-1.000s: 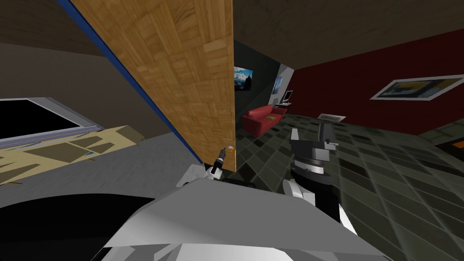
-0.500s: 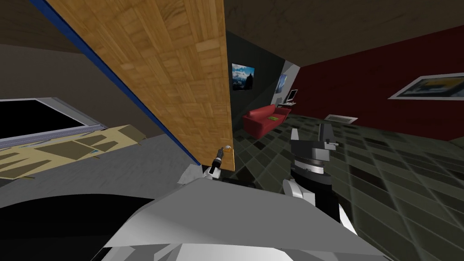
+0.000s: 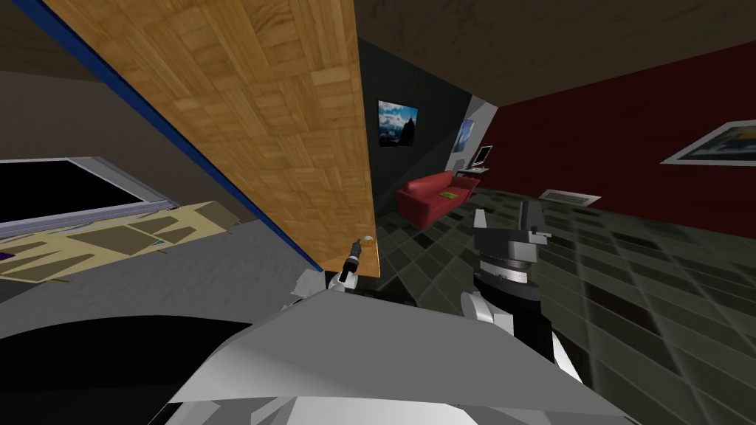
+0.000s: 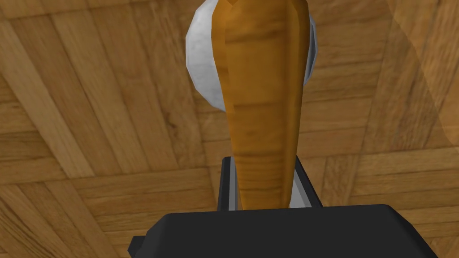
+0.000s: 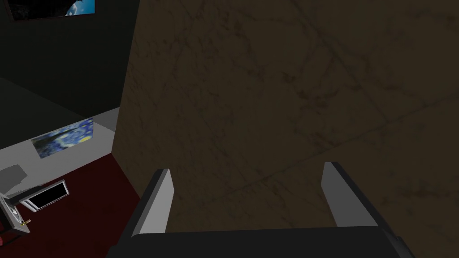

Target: Push the door open

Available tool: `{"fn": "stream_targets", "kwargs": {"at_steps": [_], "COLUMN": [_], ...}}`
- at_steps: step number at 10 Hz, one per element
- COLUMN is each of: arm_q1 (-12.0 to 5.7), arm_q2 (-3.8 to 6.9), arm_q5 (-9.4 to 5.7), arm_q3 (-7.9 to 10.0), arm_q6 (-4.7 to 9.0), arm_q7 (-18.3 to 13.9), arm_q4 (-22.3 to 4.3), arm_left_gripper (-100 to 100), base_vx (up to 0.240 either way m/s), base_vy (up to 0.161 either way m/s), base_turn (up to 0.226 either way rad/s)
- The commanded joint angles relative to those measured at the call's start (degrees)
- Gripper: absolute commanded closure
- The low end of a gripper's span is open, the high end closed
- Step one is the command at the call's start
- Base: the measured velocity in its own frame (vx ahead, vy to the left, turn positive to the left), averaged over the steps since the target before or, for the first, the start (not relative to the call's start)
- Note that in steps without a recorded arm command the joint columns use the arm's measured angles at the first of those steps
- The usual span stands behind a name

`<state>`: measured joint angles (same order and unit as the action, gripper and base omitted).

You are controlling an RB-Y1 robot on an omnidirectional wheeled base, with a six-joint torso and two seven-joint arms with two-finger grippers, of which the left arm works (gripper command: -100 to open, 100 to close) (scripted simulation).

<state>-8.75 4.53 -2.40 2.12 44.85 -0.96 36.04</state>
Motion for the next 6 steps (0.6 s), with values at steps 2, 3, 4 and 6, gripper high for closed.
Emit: {"fn": "stream_targets", "kwargs": {"at_steps": [2, 3, 4, 6], "arm_q1": [-0.40, -0.43, -0.44, -0.48], "arm_q2": [0.11, -0.11, -0.28, -0.72], "arm_q5": [-0.65, -1.10, -1.37, -1.92], "arm_q3": [1.35, 2.25, 2.78, 3.90], "arm_q6": [0.45, 0.47, 0.48, 0.51], "arm_q7": [0.48, 0.83, 1.03, 1.47], "arm_q4": [-0.19, -0.28, -0.34, -0.46], "arm_left_gripper": [100, 100, 100, 100], "base_vx": [0.136, 0.140, 0.173, 0.194], "base_vy": [-0.100, -0.107, -0.122, -0.103], "base_turn": [0.067, 0.052, 0.078, 0.072]}}
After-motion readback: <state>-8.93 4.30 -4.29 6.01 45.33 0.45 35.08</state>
